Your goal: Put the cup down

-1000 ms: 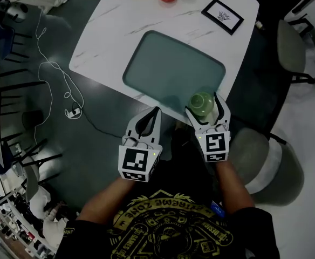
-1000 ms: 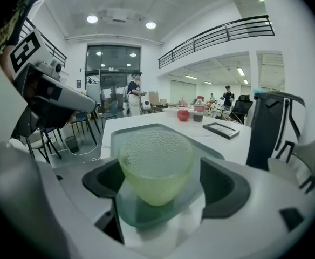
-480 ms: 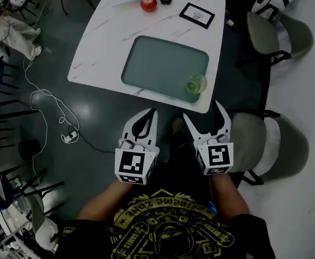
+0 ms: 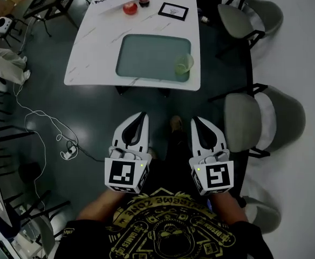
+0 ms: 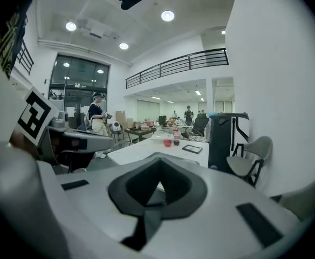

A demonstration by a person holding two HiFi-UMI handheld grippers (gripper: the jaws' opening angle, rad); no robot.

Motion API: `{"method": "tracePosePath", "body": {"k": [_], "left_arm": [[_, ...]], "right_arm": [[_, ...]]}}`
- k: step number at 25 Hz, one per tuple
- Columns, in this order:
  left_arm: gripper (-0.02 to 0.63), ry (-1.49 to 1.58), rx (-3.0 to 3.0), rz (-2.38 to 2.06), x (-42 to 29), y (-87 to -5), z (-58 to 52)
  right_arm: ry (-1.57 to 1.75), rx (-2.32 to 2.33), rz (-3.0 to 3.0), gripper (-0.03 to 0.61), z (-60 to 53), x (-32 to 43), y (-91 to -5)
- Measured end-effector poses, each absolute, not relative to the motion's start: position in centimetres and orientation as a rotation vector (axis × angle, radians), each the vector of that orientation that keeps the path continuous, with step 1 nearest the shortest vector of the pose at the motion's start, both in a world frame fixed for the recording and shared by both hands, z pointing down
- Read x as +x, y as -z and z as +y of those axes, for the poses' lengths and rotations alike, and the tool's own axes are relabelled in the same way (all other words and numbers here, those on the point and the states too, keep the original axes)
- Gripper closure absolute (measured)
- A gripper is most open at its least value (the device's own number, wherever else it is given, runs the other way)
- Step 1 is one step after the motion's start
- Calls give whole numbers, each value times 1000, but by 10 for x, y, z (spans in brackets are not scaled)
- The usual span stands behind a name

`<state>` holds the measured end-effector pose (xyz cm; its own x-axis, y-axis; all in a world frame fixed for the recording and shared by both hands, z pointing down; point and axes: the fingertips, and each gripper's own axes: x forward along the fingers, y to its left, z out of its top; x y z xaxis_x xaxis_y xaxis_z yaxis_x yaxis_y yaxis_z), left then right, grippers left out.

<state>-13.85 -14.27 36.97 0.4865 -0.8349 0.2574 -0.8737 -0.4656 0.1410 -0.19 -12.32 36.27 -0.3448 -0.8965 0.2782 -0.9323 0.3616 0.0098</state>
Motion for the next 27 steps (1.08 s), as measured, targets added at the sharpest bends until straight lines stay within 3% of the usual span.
{"method": "tracePosePath", "body": {"k": [12,27], "left_arm": [[603,-208,2559,-1314,-150,-367,-74],[603,-205,2575,-1369,-154,-350,-97]], "right_arm": [[-196,1736,-2286,574,-48,-30,-355],[-192,1709,-2364,574,-70,-42,-348]]}}
